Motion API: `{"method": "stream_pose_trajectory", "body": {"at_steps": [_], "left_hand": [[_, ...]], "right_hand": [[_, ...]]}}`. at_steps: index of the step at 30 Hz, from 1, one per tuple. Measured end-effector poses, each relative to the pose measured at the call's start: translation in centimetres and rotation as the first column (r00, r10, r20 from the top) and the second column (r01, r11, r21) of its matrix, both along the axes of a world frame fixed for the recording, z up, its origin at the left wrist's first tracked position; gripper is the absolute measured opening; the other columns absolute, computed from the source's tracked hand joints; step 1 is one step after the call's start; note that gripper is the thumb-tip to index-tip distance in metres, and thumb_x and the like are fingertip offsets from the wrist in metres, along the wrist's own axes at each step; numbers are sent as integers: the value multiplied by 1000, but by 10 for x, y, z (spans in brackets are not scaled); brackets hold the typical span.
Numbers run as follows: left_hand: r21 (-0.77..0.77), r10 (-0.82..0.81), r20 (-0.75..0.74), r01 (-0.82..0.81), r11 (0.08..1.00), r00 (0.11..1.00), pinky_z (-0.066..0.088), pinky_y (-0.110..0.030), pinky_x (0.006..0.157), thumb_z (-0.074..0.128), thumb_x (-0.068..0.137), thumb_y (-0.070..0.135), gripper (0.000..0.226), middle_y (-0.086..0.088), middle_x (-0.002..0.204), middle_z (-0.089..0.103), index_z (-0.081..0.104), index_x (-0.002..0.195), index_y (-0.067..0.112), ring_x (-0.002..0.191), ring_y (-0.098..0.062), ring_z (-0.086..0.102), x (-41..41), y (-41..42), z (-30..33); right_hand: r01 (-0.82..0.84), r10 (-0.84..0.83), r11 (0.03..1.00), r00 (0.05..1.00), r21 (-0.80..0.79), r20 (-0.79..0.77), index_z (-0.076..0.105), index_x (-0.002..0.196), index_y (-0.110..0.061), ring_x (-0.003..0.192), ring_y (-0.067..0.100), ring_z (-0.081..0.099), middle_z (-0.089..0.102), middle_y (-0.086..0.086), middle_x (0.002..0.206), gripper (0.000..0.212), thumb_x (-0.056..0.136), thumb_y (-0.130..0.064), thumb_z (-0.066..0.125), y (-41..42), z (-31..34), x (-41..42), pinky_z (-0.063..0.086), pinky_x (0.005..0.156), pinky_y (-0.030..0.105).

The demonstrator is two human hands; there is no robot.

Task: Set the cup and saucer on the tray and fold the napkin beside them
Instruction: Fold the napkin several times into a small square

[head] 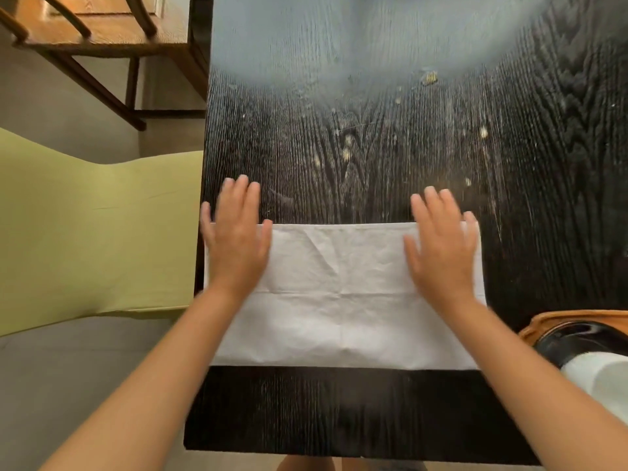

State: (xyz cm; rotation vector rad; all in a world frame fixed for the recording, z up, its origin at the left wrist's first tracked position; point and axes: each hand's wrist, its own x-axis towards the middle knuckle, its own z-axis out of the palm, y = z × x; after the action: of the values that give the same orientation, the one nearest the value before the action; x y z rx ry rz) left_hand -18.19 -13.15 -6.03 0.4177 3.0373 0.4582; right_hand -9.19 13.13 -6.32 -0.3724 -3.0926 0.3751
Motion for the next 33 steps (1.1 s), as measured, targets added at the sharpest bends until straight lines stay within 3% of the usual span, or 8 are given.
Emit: {"method": "stream_pose_trajectory", "body": {"at_steps": [2,6,10,18,22,25,28,33], "left_hand": [[-23,-150,40,151,988,988,1,-51,113,32,93,26,58,-2,156,10,14,147,15,144,-17,4,31,30,-8],[-122,-323,163,344,931,932,3,-55,111,24,94,37,54,-2,155,19,20,146,24,142,-16,9,63,53,-38],[-158,-225,178,254,954,958,-4,-55,110,26,88,54,60,3,157,7,17,145,37,144,-16,1,56,35,-45],[-181,-135,196,171,968,971,-2,-60,111,22,86,59,64,1,158,2,7,146,40,144,-19,-5,46,15,-41],[-183,-134,188,169,969,973,-2,-60,111,22,86,59,65,2,158,0,7,146,39,145,-19,-6,47,16,-41],[-167,-132,185,163,972,974,-2,-59,111,23,86,58,65,1,158,0,8,146,40,145,-18,-5,48,16,-42],[-162,-129,190,161,974,973,-3,-59,111,23,86,57,64,2,158,-2,6,146,41,144,-17,-7,47,16,-42],[-180,-84,125,106,978,989,-5,-66,107,23,88,53,61,-3,158,1,13,146,35,144,-19,-5,52,19,-42]], "right_hand": [[-34,37,998,999,-61,39,23,144,-15,143,20,9,21,7,155,57,90,-26,34,-42,-10,5,3,113,49],[-124,126,992,982,-26,138,21,145,-10,141,17,13,24,7,154,58,90,-30,29,-80,-36,14,6,112,48],[-119,112,992,979,32,172,18,146,-9,142,14,8,18,5,155,62,91,-38,25,-36,-39,24,5,114,45],[279,-312,944,929,177,198,0,148,-9,144,22,-2,1,11,157,68,92,-45,15,18,-14,57,6,115,53],[93,-90,996,986,-16,144,2,148,-15,144,19,-2,-4,2,156,67,92,-44,24,-94,-15,62,-2,114,50],[-67,64,998,977,9,202,6,148,-18,144,18,3,-3,2,158,66,90,-42,29,-129,-30,82,0,113,50],[-9,-11,996,972,85,234,2,148,-18,144,19,1,-10,1,157,66,91,-40,25,-76,-38,111,1,113,49],[101,-143,982,949,158,281,7,146,-8,142,21,5,11,12,155,65,90,-36,23,-4,-25,142,9,112,47]]}}
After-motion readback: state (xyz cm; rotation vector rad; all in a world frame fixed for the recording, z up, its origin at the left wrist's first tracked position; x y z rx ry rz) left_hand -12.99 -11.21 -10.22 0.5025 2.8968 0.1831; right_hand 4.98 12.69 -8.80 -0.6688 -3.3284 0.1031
